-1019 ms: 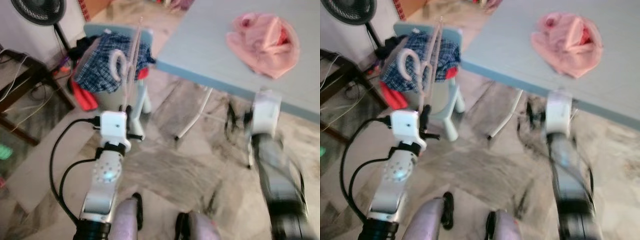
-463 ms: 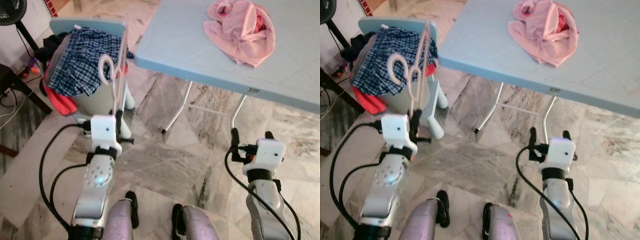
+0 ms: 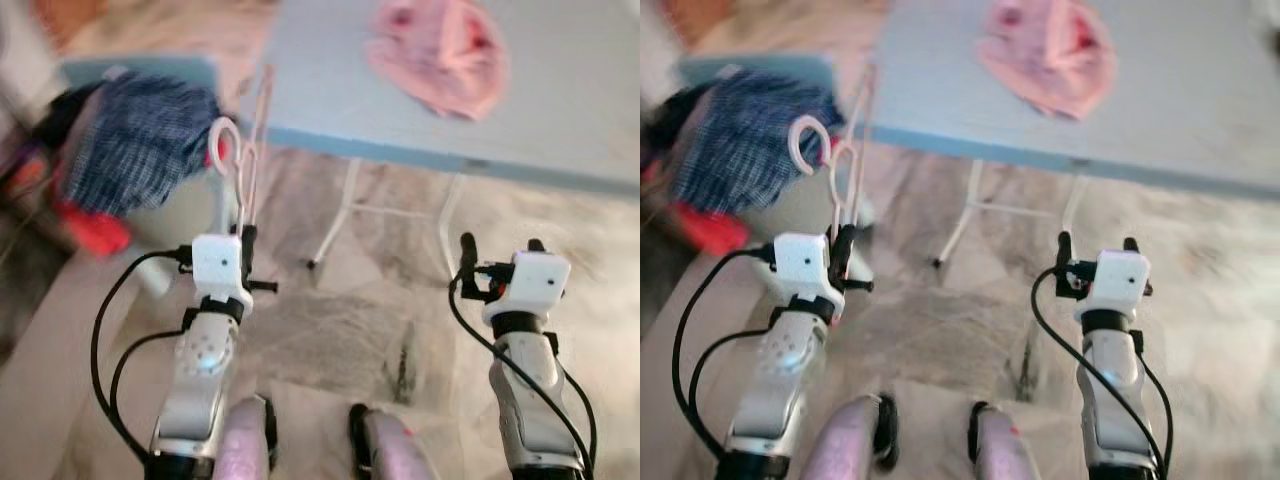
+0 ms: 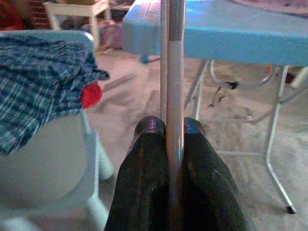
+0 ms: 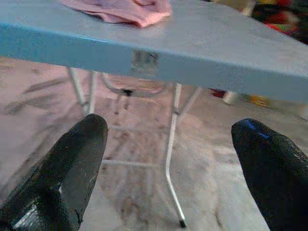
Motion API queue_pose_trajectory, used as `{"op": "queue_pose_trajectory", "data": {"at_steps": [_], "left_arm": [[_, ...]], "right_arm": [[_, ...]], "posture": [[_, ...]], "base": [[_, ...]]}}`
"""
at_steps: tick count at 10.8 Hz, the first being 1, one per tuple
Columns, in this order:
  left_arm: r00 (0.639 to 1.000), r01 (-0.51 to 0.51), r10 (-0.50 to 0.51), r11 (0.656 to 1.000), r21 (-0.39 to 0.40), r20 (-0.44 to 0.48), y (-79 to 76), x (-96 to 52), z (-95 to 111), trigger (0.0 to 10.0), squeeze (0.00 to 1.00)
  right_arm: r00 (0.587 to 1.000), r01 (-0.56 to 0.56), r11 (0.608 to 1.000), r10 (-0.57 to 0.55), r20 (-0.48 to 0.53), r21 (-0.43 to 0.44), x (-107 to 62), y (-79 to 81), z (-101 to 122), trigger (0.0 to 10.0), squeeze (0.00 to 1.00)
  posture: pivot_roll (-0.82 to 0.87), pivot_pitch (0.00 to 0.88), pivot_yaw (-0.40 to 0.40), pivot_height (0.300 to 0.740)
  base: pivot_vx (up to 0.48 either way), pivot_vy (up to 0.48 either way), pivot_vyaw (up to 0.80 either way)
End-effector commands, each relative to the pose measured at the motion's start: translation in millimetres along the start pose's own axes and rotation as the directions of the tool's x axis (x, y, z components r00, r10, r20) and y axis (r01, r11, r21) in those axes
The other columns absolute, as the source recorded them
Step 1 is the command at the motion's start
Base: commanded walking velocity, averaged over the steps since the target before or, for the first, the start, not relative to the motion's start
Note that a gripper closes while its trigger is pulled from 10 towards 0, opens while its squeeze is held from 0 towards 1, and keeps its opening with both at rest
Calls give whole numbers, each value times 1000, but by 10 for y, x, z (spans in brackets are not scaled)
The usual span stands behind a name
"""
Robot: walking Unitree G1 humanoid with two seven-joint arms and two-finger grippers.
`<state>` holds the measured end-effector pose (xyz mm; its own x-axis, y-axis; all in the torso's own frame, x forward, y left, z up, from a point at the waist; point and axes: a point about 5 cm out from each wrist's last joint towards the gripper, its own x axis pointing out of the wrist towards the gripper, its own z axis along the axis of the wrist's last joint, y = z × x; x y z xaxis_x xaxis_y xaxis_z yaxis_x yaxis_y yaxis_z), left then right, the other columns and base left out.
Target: Hang hanger
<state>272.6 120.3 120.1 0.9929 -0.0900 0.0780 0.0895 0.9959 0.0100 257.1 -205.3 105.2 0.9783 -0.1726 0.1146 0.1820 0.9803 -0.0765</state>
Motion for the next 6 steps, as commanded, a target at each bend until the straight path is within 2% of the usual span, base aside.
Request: {"op": "queue_pose_trajectory", "data": {"at_steps": [1, 4, 6], "left_arm": [[1000, -13, 13, 1000, -2, -8, 50, -25, -2, 10000, 0], [1000, 31, -31, 999, 9, -6, -24, -6, 16, 10000, 0], [998, 42, -41, 999, 12, -40, -39, 0, -29, 10000, 0]], "right_arm": [[999, -15, 1000, 16, -29, 6, -38, 68, -62, 10000, 0], [999, 3, 1000, -2, -40, 13, -37, 80, -78, 10000, 0], [999, 16, 1000, -16, -40, 7, -5, 48, -75, 10000, 0]], "posture": [[-10, 241, -17, 740], [-13, 244, -13, 740], [-13, 248, -14, 740]], "base": [[0, 480, -756], [0, 480, -698], [0, 480, -691]]}}
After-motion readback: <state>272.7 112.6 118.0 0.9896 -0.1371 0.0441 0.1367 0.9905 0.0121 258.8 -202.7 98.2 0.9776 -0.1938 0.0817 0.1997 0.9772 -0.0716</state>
